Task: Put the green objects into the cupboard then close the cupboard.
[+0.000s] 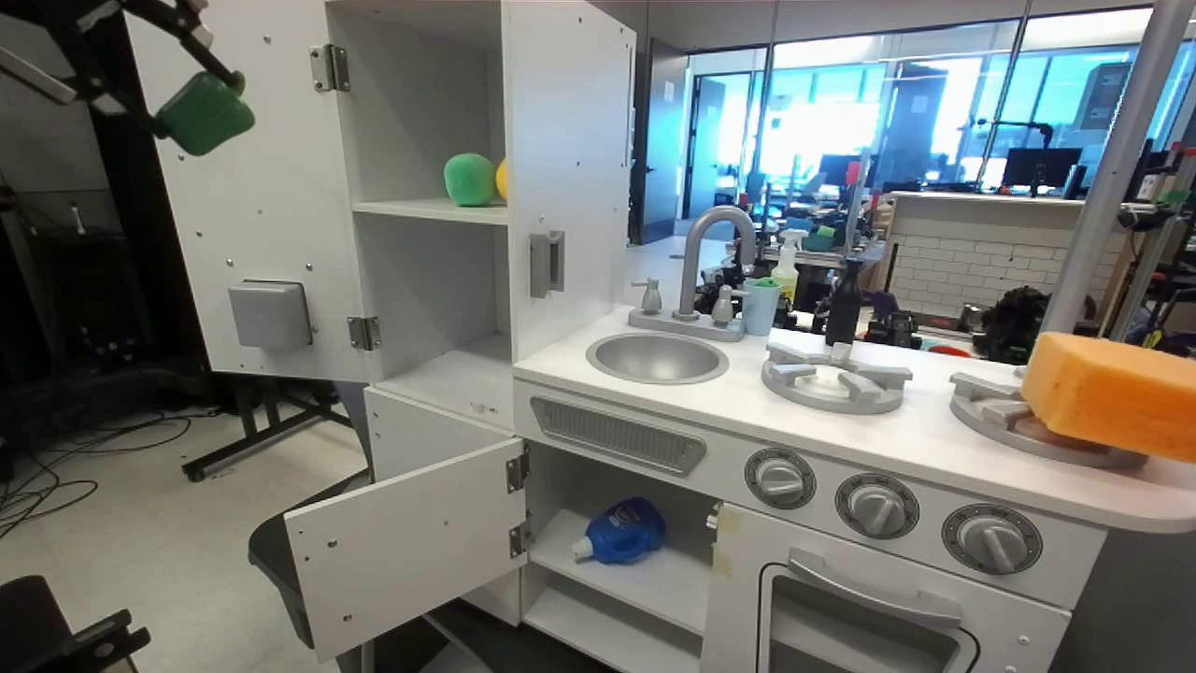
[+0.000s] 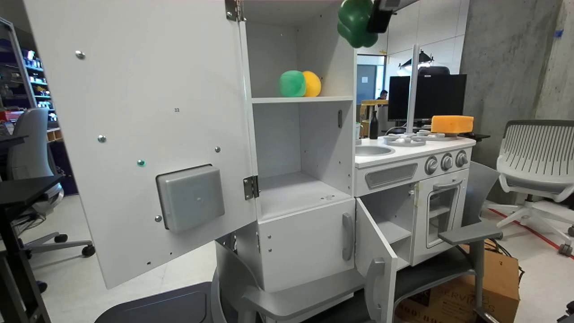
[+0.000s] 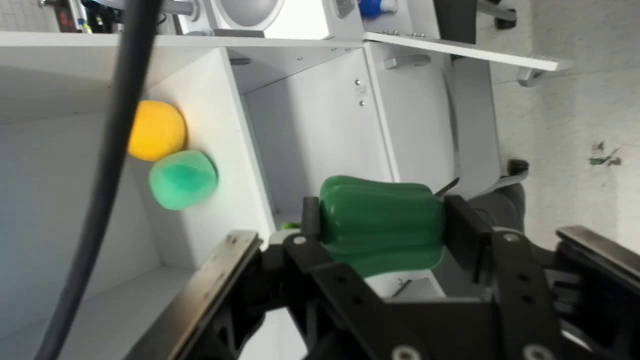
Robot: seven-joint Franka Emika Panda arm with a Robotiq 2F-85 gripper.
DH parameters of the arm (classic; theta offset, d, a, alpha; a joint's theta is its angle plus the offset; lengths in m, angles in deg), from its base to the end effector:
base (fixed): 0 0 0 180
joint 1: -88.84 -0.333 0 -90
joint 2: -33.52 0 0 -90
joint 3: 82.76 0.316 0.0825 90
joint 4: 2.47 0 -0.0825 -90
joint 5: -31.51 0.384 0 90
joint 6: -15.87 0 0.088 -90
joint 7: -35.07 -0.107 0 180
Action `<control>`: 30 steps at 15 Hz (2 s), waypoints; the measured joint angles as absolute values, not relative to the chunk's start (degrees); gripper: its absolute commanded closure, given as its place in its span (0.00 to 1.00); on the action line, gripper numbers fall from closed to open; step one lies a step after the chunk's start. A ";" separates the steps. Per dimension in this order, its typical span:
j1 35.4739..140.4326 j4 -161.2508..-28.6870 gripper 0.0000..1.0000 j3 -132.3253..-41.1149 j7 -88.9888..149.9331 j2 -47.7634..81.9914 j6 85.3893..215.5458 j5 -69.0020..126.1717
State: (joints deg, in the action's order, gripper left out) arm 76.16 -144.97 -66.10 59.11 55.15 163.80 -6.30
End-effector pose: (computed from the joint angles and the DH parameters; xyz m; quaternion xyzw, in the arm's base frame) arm 0.3929 0.2391 0.4640 0.7097 0.6148 0.2123 0.2707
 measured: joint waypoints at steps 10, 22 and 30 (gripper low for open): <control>85.02 -119.23 0.63 -61.92 21.91 26.45 168.10 -39.30; 82.24 -101.38 0.00 -62.09 14.05 9.37 167.11 -46.74; 81.44 -102.97 0.00 -62.73 18.69 10.77 167.21 -40.47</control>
State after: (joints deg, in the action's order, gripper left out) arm 81.44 -102.97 -62.73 18.69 10.77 167.21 -40.47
